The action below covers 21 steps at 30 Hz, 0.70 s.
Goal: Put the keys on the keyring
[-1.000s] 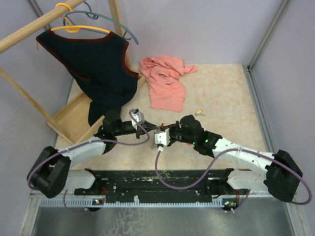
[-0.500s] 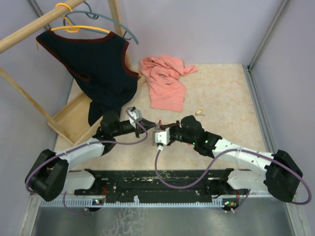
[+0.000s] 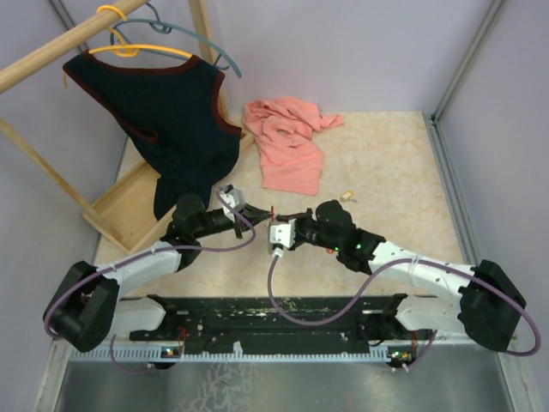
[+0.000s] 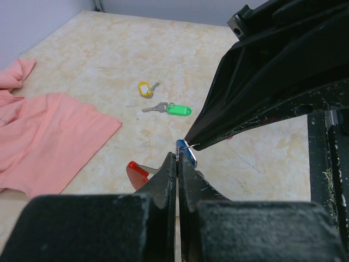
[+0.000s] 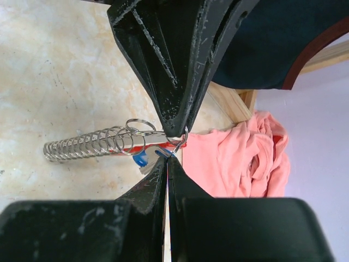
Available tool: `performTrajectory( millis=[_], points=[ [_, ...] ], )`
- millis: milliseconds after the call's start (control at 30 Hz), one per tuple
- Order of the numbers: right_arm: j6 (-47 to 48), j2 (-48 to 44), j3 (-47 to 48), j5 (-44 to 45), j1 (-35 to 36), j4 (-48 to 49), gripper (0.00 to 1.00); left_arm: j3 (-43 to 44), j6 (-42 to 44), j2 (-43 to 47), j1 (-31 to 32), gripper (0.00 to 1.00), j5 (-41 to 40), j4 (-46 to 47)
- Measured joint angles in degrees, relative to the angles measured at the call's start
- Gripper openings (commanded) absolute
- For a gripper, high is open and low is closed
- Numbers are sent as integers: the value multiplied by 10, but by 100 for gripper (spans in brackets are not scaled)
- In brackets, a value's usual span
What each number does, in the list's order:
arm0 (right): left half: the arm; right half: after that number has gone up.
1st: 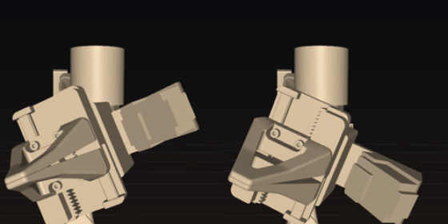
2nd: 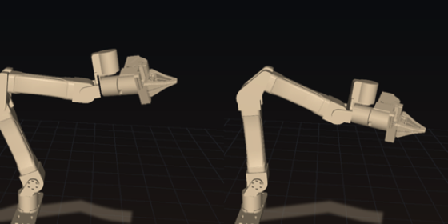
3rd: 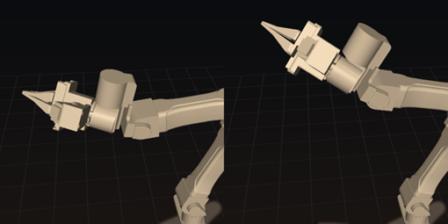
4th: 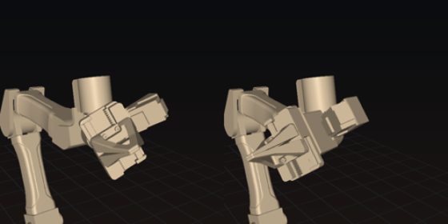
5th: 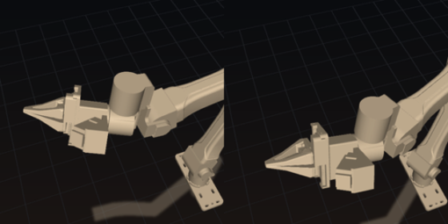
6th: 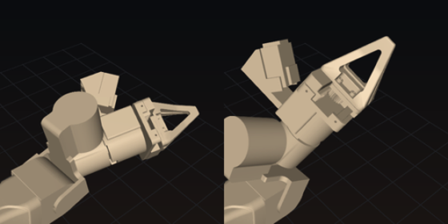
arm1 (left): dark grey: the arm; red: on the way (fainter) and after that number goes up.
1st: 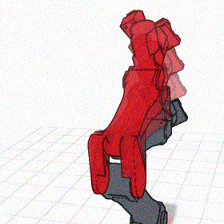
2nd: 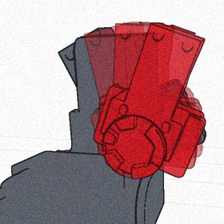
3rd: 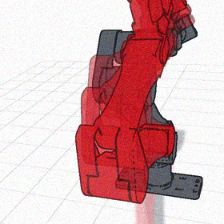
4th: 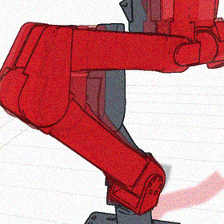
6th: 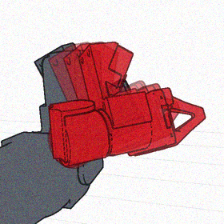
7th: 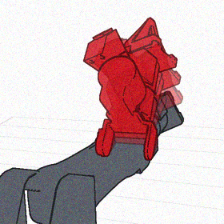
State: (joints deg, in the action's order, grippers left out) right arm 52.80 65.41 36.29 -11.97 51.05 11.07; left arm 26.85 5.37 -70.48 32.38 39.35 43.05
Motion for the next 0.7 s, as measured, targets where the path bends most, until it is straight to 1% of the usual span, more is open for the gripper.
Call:
performTrajectory(
  millis=[133,267,500,700],
  points=[
    [-10,0,0,-3,-5,2,0,-2,4,0,0,0,8,5],
    [-14,3,5,-31,-16,-9,0,-5,23,0,1,0,21,6],
    [-1,23,55,-80,-34,-94,0,-6,68,0,2,0,42,-15],
    [17,43,96,-105,-39,-152,0,-6,85,0,7,0,61,-33]
  ],
)
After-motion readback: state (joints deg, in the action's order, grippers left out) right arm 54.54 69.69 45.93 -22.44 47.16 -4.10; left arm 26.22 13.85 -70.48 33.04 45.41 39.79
